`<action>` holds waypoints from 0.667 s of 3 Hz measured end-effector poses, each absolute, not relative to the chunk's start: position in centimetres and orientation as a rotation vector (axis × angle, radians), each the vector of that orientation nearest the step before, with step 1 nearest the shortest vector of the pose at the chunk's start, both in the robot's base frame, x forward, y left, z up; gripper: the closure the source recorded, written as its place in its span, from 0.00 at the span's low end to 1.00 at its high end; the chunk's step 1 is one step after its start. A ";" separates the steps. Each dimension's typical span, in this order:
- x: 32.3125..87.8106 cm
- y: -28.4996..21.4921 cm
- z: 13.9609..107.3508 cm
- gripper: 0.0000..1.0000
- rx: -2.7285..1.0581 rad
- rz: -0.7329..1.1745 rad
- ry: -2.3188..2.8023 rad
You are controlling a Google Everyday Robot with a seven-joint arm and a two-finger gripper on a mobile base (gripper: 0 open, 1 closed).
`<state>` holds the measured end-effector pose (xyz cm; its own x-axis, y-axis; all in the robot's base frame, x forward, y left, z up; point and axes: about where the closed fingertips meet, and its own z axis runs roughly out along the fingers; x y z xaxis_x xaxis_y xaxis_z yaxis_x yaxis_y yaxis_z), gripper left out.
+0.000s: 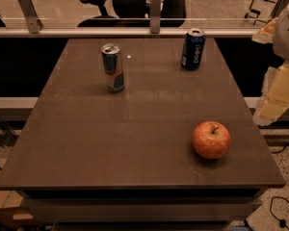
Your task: Knock redbull can over
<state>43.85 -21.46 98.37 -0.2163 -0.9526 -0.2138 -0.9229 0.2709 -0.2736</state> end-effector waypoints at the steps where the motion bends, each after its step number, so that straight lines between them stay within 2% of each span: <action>1: 43.9 -21.5 98.4 0.00 -1.710 -0.124 2.211; 2: 44.2 -21.0 98.8 0.00 -1.713 -0.137 2.181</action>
Offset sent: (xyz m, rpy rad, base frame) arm 0.0074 0.0093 0.0048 0.0070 -0.0351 0.0327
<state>44.15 -20.99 98.82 -0.1977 -0.9549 -0.2216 -0.9198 0.2589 -0.2950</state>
